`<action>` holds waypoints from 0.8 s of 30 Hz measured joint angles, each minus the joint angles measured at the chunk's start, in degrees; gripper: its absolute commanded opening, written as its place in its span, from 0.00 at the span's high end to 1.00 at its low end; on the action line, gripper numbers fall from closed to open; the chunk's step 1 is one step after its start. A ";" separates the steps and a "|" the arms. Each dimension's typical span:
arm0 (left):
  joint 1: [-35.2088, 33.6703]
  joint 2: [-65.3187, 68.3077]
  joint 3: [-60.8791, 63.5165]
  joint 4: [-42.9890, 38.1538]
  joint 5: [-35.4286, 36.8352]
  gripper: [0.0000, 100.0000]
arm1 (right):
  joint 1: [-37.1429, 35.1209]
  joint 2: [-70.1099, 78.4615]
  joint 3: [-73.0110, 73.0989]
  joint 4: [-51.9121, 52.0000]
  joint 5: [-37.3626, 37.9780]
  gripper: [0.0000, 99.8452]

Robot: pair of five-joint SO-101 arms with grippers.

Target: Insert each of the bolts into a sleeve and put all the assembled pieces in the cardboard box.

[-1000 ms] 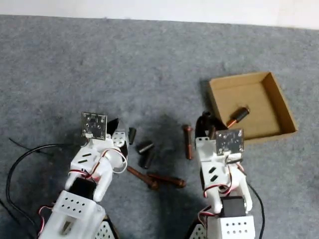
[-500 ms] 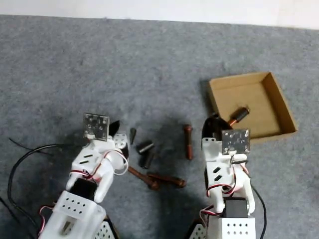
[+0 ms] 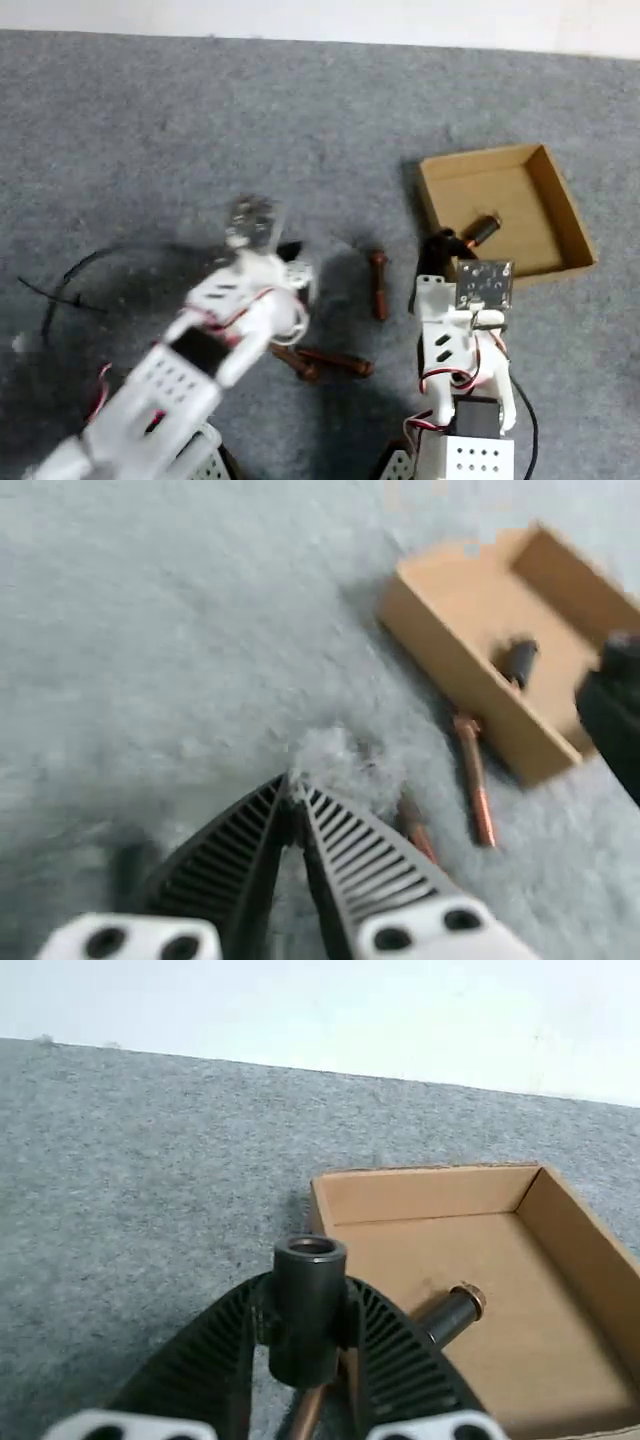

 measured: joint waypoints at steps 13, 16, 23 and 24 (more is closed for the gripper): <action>9.14 46.77 -22.86 -1.23 0.97 0.81 | 0.00 0.00 0.00 0.00 0.00 1.00; 9.23 49.14 -26.64 -0.88 3.34 0.81 | 0.00 0.00 0.00 0.00 0.00 1.00; 9.23 59.34 -34.37 -0.62 4.22 0.80 | 0.00 0.00 0.00 0.00 0.00 1.00; 9.23 61.36 -35.69 0.00 4.31 0.80 | 0.00 0.00 0.00 0.00 0.00 1.00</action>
